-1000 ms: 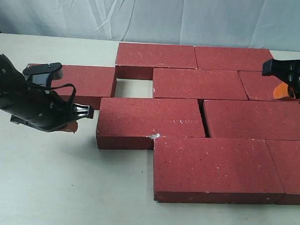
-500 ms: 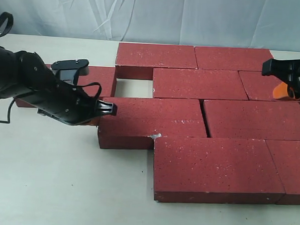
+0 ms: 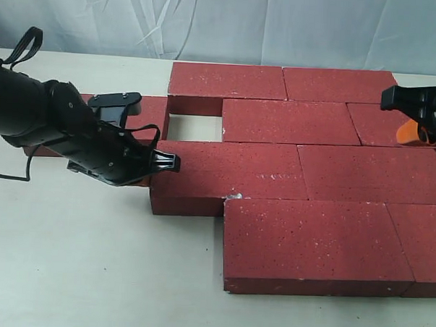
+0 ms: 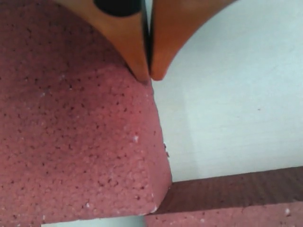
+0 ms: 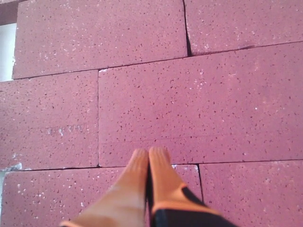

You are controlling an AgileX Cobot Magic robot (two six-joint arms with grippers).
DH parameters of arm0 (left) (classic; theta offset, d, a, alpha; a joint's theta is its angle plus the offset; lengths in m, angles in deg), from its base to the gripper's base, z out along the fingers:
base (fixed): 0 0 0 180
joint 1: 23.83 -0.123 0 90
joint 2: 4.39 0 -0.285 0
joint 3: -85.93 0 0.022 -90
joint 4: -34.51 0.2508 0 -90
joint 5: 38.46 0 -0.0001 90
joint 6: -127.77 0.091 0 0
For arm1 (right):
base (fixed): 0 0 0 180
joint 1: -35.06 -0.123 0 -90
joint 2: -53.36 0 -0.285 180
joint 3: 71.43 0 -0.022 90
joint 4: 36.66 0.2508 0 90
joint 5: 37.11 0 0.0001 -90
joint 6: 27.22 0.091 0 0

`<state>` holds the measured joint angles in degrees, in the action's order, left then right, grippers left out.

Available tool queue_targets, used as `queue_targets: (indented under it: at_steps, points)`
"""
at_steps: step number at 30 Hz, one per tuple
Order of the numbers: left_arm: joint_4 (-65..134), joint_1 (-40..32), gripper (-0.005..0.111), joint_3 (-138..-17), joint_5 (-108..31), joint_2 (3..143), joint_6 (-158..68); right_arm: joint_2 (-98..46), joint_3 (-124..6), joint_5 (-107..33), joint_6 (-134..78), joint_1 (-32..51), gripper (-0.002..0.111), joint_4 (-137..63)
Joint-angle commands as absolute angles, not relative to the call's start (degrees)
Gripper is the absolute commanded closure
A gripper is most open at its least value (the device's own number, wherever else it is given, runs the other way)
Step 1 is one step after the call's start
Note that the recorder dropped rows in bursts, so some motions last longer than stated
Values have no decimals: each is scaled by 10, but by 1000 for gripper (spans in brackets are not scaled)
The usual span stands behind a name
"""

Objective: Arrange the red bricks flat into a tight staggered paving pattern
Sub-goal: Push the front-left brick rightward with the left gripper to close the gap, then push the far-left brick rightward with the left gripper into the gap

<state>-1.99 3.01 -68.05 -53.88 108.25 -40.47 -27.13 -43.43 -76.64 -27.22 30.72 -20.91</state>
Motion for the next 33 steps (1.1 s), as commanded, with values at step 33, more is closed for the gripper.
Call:
queue_targets:
  at_steps: [33]
  points:
    - [109, -337, 107, -688, -681, 912, -409, -280, -419, -745, -291, 310, 109, -197]
